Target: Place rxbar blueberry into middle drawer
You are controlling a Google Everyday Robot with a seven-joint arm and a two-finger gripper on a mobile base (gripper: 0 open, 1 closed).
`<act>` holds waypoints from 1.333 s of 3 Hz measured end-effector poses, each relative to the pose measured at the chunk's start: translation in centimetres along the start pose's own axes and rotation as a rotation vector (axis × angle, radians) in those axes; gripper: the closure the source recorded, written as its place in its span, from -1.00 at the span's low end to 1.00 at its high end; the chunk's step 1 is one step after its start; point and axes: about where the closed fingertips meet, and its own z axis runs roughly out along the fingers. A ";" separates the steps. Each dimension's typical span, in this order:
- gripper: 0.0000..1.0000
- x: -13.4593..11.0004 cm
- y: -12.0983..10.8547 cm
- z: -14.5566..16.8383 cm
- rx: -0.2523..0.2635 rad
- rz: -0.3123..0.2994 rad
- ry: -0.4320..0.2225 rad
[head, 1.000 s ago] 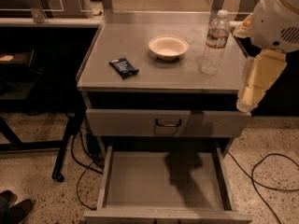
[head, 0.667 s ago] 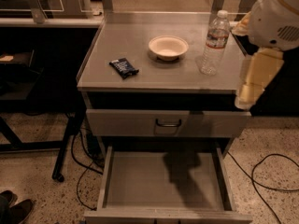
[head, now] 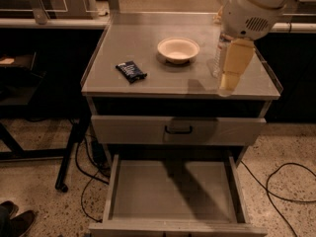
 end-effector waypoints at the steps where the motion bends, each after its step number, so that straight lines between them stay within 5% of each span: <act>1: -1.00 -1.9 -2.1 2.1 -0.022 -0.055 -0.014; 3: -1.00 -2.7 -2.7 2.6 -0.024 -0.079 -0.023; 4: -1.00 -5.9 -5.0 3.3 -0.012 -0.175 -0.046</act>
Offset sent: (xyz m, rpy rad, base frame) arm 0.0290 0.0230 -0.0106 -0.0041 0.0131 0.0658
